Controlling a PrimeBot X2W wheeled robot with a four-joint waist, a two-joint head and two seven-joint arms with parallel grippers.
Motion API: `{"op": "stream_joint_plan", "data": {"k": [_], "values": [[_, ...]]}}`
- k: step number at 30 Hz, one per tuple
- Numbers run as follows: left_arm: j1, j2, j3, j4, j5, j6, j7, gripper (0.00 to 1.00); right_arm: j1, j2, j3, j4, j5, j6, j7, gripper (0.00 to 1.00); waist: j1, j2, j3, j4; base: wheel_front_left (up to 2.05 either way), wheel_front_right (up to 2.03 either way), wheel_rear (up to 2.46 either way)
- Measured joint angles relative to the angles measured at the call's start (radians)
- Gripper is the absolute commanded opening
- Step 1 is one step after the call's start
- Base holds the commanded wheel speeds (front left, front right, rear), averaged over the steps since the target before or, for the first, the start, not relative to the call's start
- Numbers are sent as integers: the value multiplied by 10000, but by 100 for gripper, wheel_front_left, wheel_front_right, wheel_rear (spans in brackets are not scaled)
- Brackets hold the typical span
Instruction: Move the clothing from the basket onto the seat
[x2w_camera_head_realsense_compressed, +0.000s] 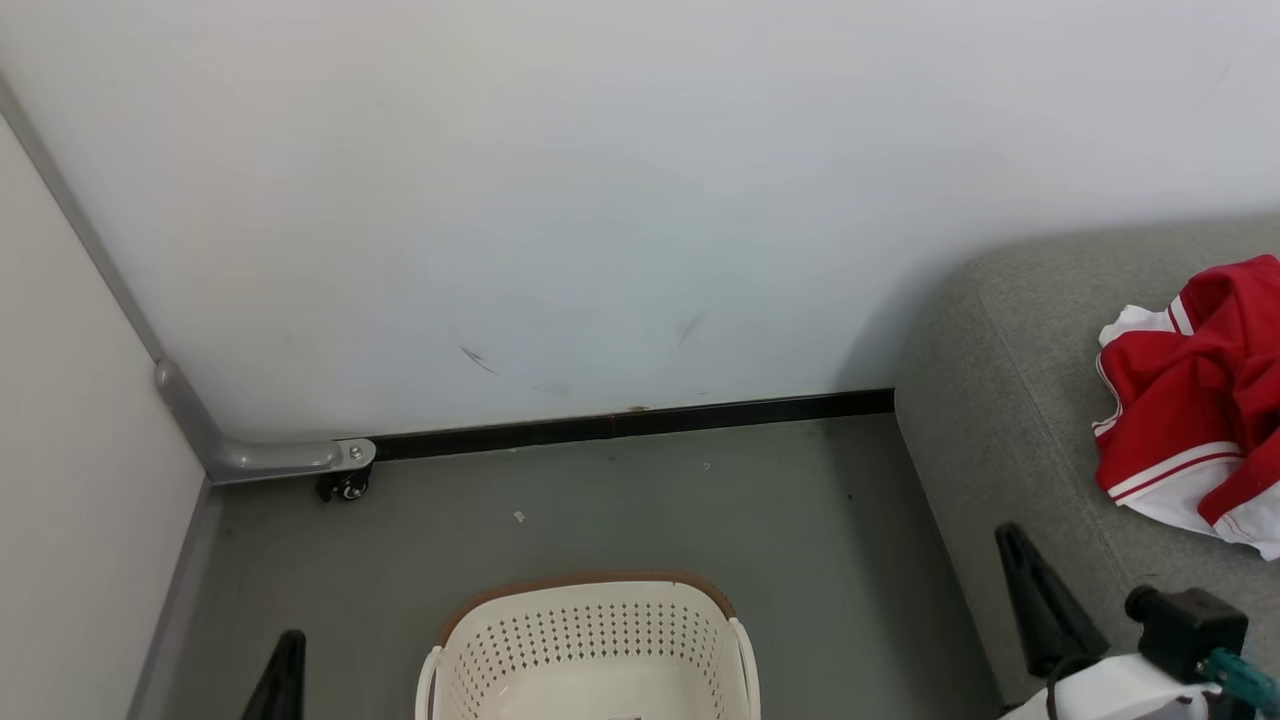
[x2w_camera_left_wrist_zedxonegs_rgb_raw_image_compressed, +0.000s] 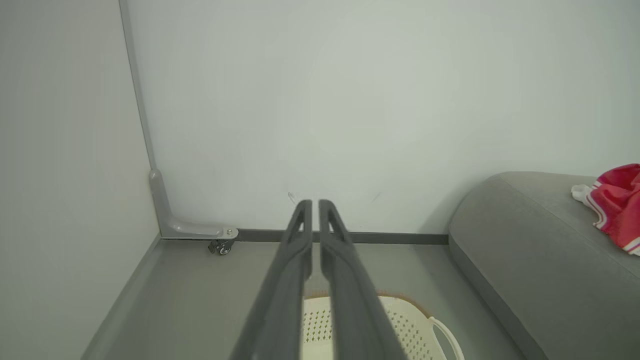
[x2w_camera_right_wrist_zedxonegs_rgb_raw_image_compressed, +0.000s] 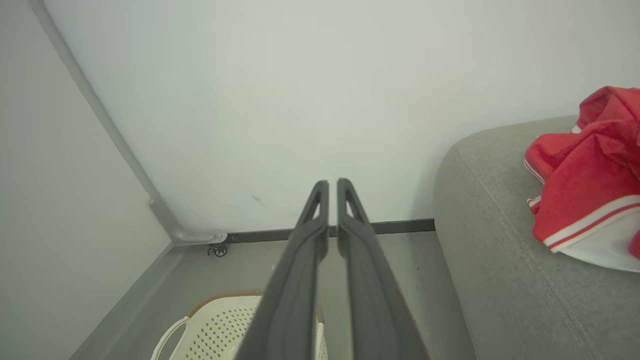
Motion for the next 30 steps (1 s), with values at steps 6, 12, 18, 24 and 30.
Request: {"op": "stream_joint_plan", "data": {"k": [6,12,18,24,30], "values": [[137,-211,-38,376,-226,0,104,0,349,157,96,364,203,0,6,0,0,0,2,1,0,0,0],[50,-213,102,596,-986,0,395,0,348,161,111,359,986,0,105,0,0,0,19,6,0,0,0],[-29,-217,117,685,-1806,0,631,0,339,173,35,374,2080,0,291,0,2,0,56,22,0,0,0],[-227,-222,161,748,-2531,0,897,0,330,182,-100,426,2930,0,516,0,22,0,102,44,0,0,0],[-384,-230,196,796,-3283,0,1147,0,310,198,-151,468,3787,0,727,0,72,0,127,65,0,0,0]]}}
